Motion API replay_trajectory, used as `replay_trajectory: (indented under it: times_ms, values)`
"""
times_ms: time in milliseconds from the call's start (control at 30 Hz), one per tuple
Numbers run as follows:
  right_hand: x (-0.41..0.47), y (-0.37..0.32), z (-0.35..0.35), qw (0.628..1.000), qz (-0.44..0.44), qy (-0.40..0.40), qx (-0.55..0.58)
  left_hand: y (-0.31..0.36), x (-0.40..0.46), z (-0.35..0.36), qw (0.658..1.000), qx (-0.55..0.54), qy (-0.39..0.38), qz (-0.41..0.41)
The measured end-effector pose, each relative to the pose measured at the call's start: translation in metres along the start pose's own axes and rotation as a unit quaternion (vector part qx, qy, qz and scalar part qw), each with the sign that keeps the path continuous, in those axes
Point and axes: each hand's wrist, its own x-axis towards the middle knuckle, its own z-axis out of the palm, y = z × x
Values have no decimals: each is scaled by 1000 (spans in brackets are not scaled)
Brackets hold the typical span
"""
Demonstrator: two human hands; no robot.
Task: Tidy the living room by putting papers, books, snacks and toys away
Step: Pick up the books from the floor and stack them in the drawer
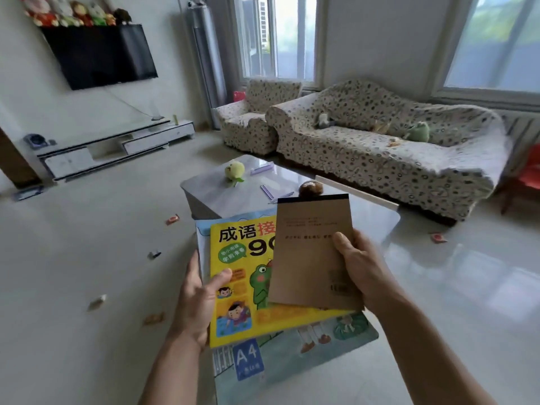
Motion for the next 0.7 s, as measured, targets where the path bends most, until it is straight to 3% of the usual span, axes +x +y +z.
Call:
replay_trajectory:
  times_ms: [167, 400, 700]
  values:
    - [40, -15, -135, 991, -31, 126, 15, -19, 18, 121, 999, -1, -50, 14]
    - [81, -30, -310, 972, -25, 223, 72, -51, 57, 259, 999, 19, -33, 14]
    - [151, -7, -441, 943, 31, 300, 142, -70, 132, 392, 998, 47, -32, 11]
